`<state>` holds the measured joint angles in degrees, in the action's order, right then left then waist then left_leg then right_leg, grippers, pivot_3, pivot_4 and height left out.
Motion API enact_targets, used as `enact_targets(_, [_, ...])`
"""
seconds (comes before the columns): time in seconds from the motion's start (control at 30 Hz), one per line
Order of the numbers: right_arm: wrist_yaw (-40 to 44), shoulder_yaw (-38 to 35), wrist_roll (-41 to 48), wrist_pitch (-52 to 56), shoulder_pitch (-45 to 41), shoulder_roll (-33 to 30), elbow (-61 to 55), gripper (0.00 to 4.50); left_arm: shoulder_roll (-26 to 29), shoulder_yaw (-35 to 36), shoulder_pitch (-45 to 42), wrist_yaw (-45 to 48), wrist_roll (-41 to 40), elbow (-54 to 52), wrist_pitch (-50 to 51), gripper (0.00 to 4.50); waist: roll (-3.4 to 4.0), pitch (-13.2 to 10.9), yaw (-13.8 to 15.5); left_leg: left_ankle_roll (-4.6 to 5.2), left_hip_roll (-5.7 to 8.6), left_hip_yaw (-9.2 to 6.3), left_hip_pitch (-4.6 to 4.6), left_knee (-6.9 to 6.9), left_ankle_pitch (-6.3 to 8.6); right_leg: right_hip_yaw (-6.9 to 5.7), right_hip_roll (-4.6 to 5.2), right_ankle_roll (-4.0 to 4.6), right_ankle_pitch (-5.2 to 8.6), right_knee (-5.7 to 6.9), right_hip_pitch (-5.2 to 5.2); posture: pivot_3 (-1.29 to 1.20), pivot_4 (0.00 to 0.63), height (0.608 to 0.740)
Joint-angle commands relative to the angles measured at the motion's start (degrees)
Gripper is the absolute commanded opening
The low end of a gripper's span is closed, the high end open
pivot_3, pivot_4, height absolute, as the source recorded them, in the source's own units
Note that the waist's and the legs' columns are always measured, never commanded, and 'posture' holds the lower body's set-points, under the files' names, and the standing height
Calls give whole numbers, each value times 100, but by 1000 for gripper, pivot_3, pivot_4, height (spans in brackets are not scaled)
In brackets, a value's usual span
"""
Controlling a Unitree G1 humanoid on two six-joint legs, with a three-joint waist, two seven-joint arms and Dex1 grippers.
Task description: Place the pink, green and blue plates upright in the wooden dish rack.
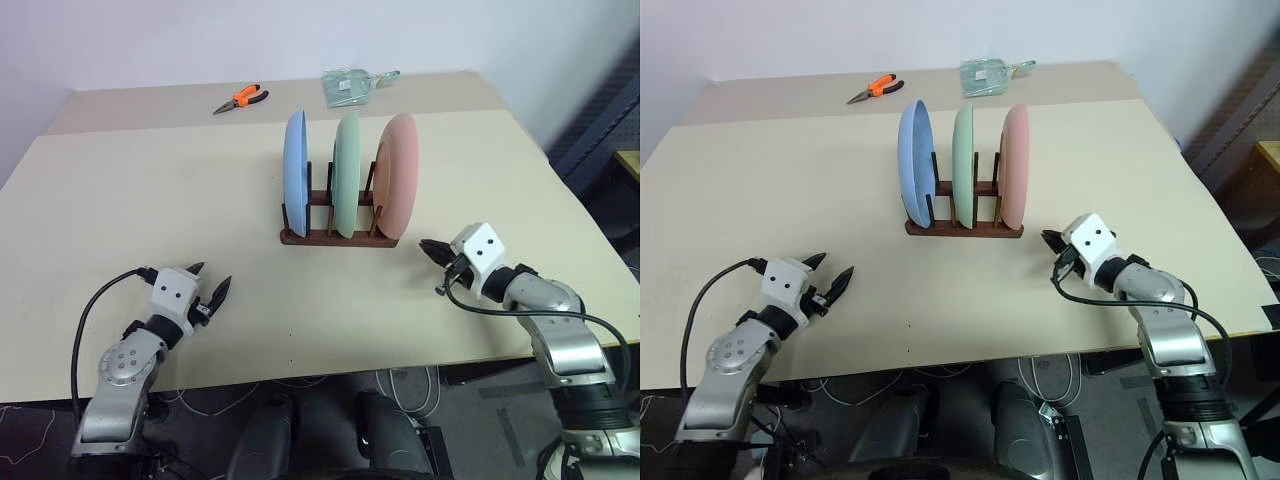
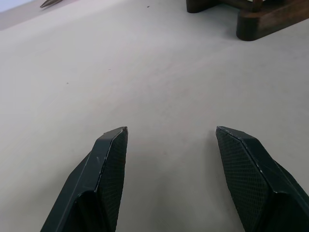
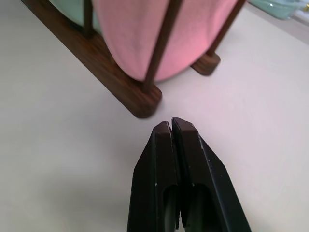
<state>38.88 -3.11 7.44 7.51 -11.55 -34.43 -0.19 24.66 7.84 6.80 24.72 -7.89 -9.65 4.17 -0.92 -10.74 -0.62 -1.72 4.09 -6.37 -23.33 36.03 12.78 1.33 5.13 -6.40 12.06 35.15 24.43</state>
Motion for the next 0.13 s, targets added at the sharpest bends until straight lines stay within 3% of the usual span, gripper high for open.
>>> enact_targets(0.03, [-80, -12, -84, -383, -193, 86, 252, 23, 4, 38, 47, -34, 25, -253, -50, 2968, 0, 0, -14, 0, -1, 0, 1, 0, 0, 0, -1, 0, 0, 1, 0, 0, 150, 732])
enact_targets(0.13, [-112, 30, -110, -500, -433, 178, 606, 23, -55, 47, 66, -114, 9, -343, 15, 2968, 0, 0, -17, 0, -2, -1, 2, -1, 0, 0, -3, -1, -1, 5, 0, 0, 150, 732])
